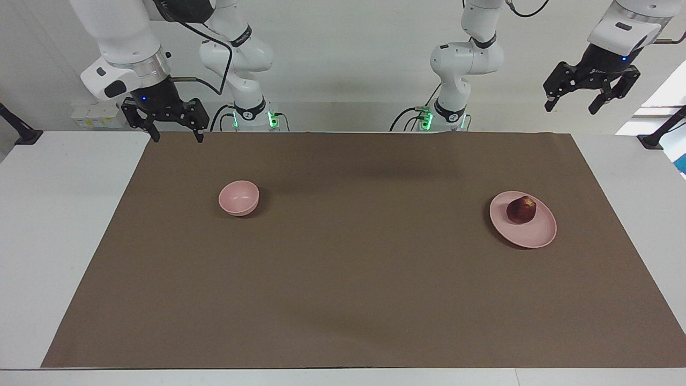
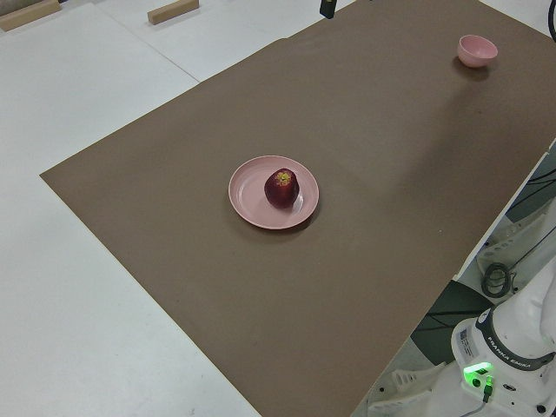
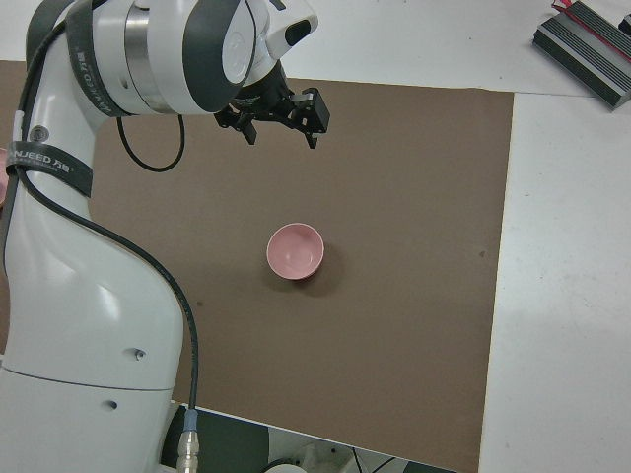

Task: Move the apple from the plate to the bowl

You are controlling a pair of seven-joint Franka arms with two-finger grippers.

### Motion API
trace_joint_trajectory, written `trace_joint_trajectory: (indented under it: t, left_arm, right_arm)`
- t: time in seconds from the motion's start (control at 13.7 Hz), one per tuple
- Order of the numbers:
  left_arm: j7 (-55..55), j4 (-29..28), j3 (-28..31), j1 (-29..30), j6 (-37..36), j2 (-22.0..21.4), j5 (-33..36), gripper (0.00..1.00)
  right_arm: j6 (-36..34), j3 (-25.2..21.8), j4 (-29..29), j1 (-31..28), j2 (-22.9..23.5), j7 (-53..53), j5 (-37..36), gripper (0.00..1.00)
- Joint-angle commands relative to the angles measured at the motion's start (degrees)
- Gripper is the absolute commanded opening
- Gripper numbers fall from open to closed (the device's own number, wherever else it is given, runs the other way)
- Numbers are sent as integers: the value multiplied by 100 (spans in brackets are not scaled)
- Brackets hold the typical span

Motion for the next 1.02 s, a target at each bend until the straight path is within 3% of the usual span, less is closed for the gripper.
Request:
trace_joint_trajectory:
  t: [0.0, 0.37, 0.58, 0.95]
  left_arm:
    - [-20, -126, -42, 5, -25, -136, -70, 100]
    - [-152, 23, -16, 48, 107, -4, -44, 100]
    - [-143, 321, 36, 57, -174, 294, -9, 100]
    - [-135, 314, 19, 48, -183, 207, 17, 100]
  right_arm:
    - [-28, 0, -109, -94, -108, -179, 106, 100]
    - [-28, 26, -100, -85, -108, -144, 106, 100]
    - [-28, 17, -100, -94, -100, -144, 106, 100]
    - [-28, 17, -100, -94, -108, -144, 106, 100]
